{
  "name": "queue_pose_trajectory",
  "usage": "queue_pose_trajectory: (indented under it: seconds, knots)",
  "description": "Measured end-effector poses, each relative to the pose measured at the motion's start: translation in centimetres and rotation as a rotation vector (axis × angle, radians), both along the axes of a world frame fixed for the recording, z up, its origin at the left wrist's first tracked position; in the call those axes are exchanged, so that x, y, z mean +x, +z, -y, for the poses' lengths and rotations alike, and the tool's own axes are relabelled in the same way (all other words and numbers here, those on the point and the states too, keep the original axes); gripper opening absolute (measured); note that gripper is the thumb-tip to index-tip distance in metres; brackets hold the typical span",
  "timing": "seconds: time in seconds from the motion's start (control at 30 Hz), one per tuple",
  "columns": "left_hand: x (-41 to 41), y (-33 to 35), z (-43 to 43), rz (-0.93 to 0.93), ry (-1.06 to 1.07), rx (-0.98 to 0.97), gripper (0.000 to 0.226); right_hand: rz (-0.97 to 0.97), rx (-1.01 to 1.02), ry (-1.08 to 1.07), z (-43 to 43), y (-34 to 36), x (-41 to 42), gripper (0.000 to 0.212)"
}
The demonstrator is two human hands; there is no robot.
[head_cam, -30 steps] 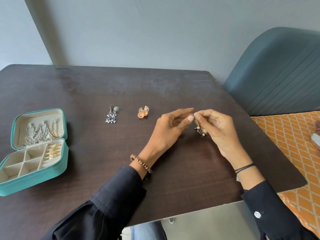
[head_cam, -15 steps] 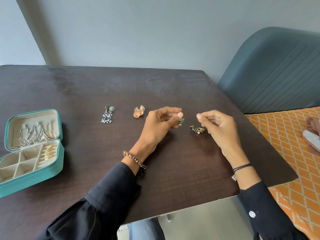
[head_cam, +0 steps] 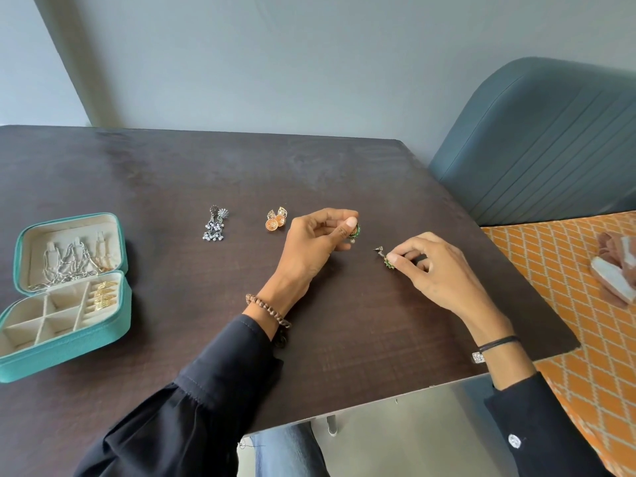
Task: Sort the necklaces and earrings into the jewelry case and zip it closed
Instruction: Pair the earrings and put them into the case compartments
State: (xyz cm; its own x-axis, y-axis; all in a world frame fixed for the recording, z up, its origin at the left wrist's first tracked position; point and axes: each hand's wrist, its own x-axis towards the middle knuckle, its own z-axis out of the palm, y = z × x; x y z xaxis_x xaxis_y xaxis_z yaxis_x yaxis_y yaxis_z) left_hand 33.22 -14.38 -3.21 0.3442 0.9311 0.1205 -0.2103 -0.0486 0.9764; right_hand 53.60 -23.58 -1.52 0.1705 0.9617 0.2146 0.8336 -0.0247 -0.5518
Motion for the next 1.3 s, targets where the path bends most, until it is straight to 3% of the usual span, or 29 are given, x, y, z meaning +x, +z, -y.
queue_pose_trajectory:
  seconds: [0.13, 0.47, 0.97, 1.3]
  knots:
    - [-0.1, 0.0, 0.0, 0.018, 0.002, -0.018, 0.018, -0.105, 0.009, -0.026, 0.4, 0.1, -0.3, 0.012]
    - [-0.3, 0.0, -0.1, 0.078, -0.003, -0.096, 0.022, -0.669, 0.104, 0.062, -0.3, 0.9, -2.5, 0.021]
    - [-0.5, 0.7, 0.4, 0.004, -0.065, -0.026, 0.023, -0.754, 0.156, 0.053, -1.6, 1.3, -4.2, 0.015]
    - [-1.1, 1.0, 0.7, 0.05, -0.06, -0.101, 0.026, -0.807, 0.2, -0.017, -2.2, 1.1, -5.8, 0.021]
